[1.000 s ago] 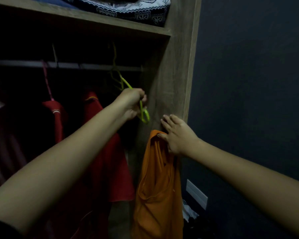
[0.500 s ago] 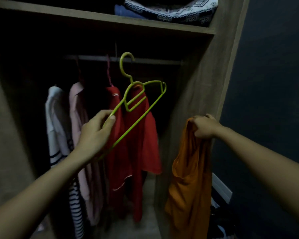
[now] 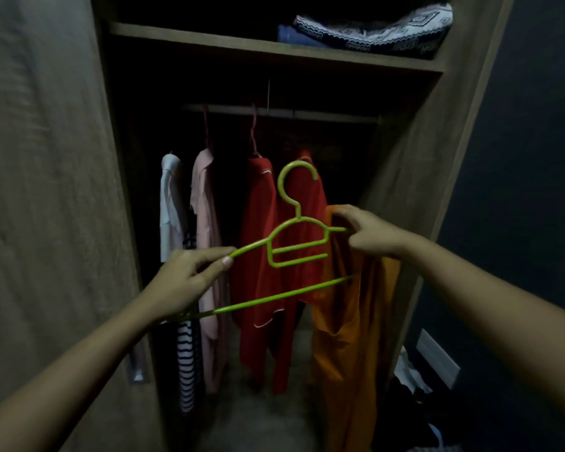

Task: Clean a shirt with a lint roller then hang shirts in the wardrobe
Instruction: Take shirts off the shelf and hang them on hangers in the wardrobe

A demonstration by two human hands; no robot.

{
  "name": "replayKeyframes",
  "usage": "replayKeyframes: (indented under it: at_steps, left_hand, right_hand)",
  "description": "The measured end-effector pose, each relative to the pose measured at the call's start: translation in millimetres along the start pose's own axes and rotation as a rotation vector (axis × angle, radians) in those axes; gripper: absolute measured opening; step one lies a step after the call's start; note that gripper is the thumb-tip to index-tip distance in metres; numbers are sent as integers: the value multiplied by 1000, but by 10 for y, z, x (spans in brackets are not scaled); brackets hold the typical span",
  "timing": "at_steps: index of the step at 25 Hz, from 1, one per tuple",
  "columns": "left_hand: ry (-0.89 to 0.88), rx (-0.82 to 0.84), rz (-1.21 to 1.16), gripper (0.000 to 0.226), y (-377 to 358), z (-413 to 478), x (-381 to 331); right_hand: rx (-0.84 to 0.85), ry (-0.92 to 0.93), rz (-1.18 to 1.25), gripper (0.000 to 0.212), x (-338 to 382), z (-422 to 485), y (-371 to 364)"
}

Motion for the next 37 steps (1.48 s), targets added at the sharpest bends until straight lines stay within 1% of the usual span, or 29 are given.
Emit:
replayKeyframes:
  at_steps: [1, 2, 3, 4, 5, 6, 7, 9, 10, 11, 12, 13, 14, 15, 16, 17, 19, 21, 22, 23, 24, 27, 29, 30, 31, 33, 34, 35, 37]
  left_hand:
    - [-63, -22, 18, 36, -93, -18, -82]
    - [-106, -59, 6, 47, -182, -54, -96]
    - [-96, -109, -23, 52, -237, -95, -56]
    - [-46, -162, -91, 51, -256, -123, -2]
    - [-18, -211, -136, 46, -252, -141, 36]
    - [-32, -263, -123, 41, -232, -151, 28]
    - [-75, -317, 6, 38, -202, -160, -18]
    - [-125, -465, 357, 34, -172, -199, -79]
    - [-119, -543, 441, 34, -180, -254, -125]
    - [-157, -586, 461, 34, -241, -342, -218]
    - [-239, -569, 458, 30, -392, -453, -300]
    - [-290, -487, 457, 29, -610, -558, -338]
    - [-278, -364, 445, 33, -843, -657, -286]
    - [-201, -254, 397, 40, -1008, -736, -148]
    - [-99, -184, 284, 45, -1086, -787, 50]
    - [-19, -137, 135, 48, -1087, -822, 277]
    - [44, -88, -89, 52, -967, -910, 728]
    - [81, -28, -111, 50, -744, -942, 1054]
    - [92, 27, -81, 45, -652, -925, 1150]
    - [92, 87, -40, 37, -591, -869, 1171]
    - [83, 124, -21, 35, -554, -779, 1135]
    - [60, 163, -53, 34, -517, -481, 803]
    - [18, 186, -60, 24, -544, -348, 563]
    - [3, 194, -56, 24, -531, -316, 508]
    - [-6, 178, -56, 33, -467, -284, 462]
    - [-15, 90, -38, 47, -236, -226, 472]
    - [-24, 39, -28, 47, -89, -207, 493]
    - [-36, 4, -21, 44, 47, -189, 513]
    - [-32, 3, -4, 34, 244, -166, 534]
  right_hand:
    - [34, 58, -15, 65, 150, 6, -100]
    - [37, 128, -84, 67, 258, 10, -166]
    - [-6, 197, -192, 68, 327, 5, -180]
    - [-108, 271, -334, 63, 380, -13, -135]
    - [-249, 347, -473, 55, 441, -62, -62]
    - [-363, 399, -588, 49, 480, -112, -9]
    - [-422, 431, -650, 49, 496, -139, 12]
    - [-454, 461, -666, 49, 491, -110, 0]
    - [-469, 475, -655, 48, 495, -87, -11]
    - [-493, 493, -645, 46, 494, -61, -18]
    - [-514, 512, -634, 43, 511, -43, -13]
    - [-528, 530, -620, 41, 532, -28, 2]
    - [-541, 549, -606, 39, 570, -23, 23]
    - [-556, 567, -593, 38, 609, -24, 55]
    - [-563, 567, -587, 37, 633, -31, 100]
    - [-569, 563, -584, 37, 622, -35, 153]
    - [-537, 559, -588, 37, 496, -49, 247]
    - [-471, 562, -664, 40, 274, -78, 227]
    - [-443, 555, -712, 41, 161, -93, 145]
    - [-425, 547, -745, 44, 62, -99, 31]
    - [-413, 530, -756, 46, 3, -100, -80]
    - [-371, 423, -611, 50, -24, -69, -320]
    - [-334, 391, -484, 41, 20, -37, -430]
    - [-293, 380, -411, 35, 40, -19, -470]
    - [-243, 362, -312, 31, 27, 5, -498]
    - [-157, 318, -129, 37, -92, 32, -490]
    - [-132, 299, -90, 42, -187, 30, -471]
    - [-109, 274, -60, 42, -287, 20, -463]
    - [-81, 223, 92, 33, -451, -11, -494]
Point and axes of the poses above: each hand's wrist, its own z-axis towards the middle knuckle, its own y-axis out of the back of the hand, x = y × z, the point moved 6 cm from there along z, towards the middle knuckle, and after that the axes turned 2 degrees about -z, right-handed, at the moved point
